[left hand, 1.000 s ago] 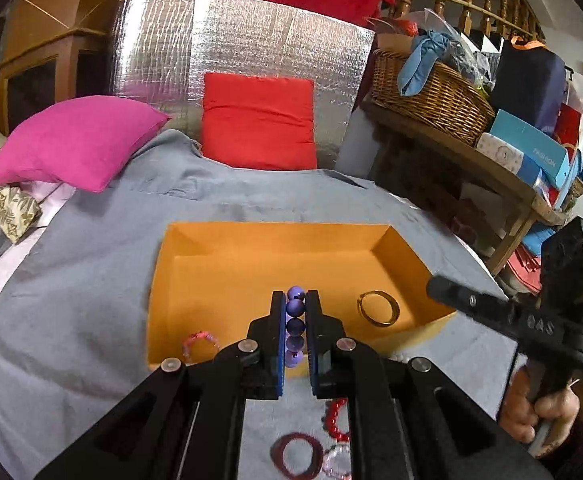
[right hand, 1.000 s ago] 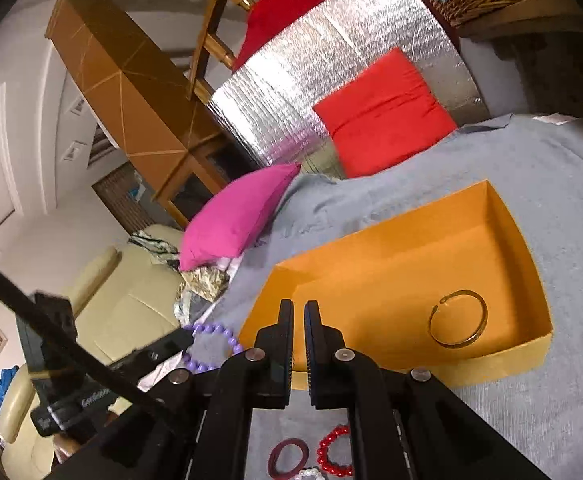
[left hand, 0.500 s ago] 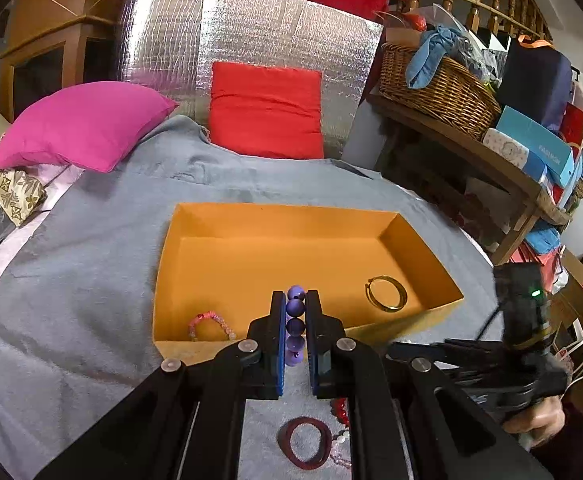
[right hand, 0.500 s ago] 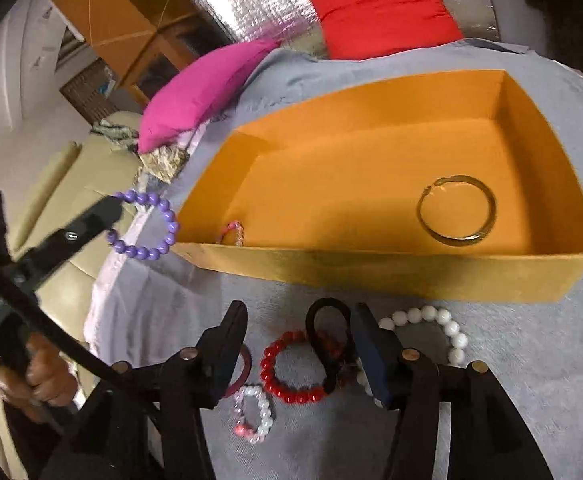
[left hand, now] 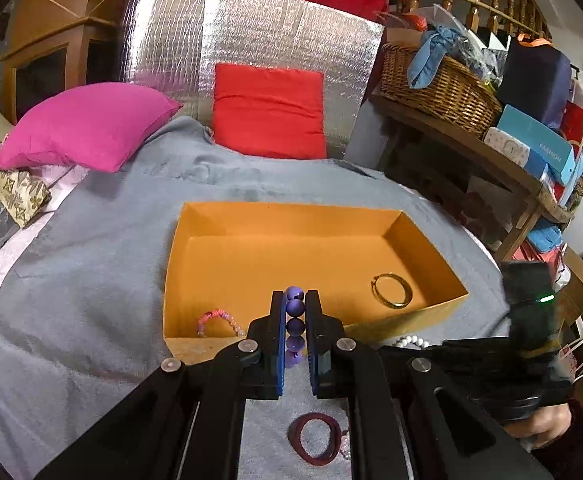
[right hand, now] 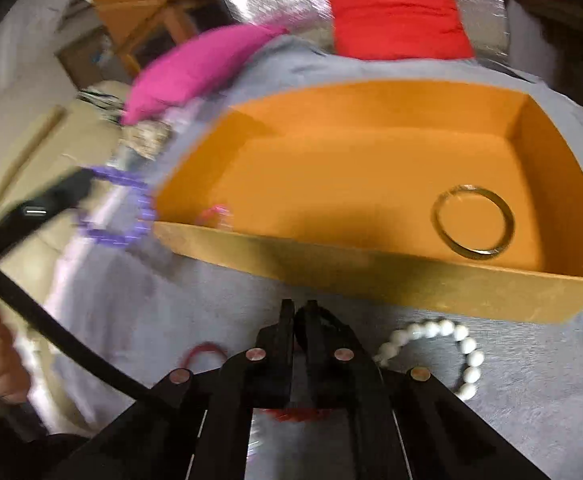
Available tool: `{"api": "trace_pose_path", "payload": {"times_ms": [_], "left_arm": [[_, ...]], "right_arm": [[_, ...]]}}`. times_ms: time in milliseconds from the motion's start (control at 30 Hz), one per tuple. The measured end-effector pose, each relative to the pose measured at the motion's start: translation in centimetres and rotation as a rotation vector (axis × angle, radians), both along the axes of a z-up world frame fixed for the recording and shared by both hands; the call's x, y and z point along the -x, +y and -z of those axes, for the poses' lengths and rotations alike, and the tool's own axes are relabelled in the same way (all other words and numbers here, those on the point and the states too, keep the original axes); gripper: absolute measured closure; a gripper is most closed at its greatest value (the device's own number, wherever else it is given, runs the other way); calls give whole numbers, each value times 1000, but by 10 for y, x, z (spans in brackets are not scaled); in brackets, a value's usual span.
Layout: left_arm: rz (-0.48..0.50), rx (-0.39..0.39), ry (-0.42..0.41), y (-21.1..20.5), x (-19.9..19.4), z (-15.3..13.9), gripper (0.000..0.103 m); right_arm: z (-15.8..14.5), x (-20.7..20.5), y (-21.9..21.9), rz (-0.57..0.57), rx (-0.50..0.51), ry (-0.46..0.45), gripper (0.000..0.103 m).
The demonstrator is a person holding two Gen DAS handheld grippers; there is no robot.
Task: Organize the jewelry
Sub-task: 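Lift the purple bracelet with the left tool while the right grasps the black cord bracelet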
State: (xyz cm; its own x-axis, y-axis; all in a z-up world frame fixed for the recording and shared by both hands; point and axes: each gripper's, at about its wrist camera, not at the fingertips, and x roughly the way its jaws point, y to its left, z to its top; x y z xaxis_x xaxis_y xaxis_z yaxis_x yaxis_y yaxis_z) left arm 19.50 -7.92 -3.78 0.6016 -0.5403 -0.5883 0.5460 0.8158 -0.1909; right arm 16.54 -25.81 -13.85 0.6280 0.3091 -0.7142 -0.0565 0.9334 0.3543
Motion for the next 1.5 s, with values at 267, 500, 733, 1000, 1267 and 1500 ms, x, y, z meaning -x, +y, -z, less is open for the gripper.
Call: {"api": "trace_pose_path", "payload": {"times_ms": [267, 500, 733, 1000, 1267, 1500], "left_arm": [[17, 24, -65, -13, 1, -18, 93], [-5, -2, -39, -12, -9, -7, 93], [-30, -10, -20, 2, -11, -1, 93], [-36, -16, -21, 9, -9, 0, 93], [-43, -26, -16, 10, -10, 3, 93], [-27, -17, -29, -1, -11, 1, 93]], "right_arm": [[-63, 30, -34, 7, -266, -326, 97], [-43, 2, -25, -46, -291, -159, 93], [7, 1, 26, -197, -74, 92, 41], [27, 13, 32, -110, 29, 97, 97], [-9, 28, 18, -68, 8, -54, 97], [-44, 35, -8, 29, -79, -201, 97]]}}
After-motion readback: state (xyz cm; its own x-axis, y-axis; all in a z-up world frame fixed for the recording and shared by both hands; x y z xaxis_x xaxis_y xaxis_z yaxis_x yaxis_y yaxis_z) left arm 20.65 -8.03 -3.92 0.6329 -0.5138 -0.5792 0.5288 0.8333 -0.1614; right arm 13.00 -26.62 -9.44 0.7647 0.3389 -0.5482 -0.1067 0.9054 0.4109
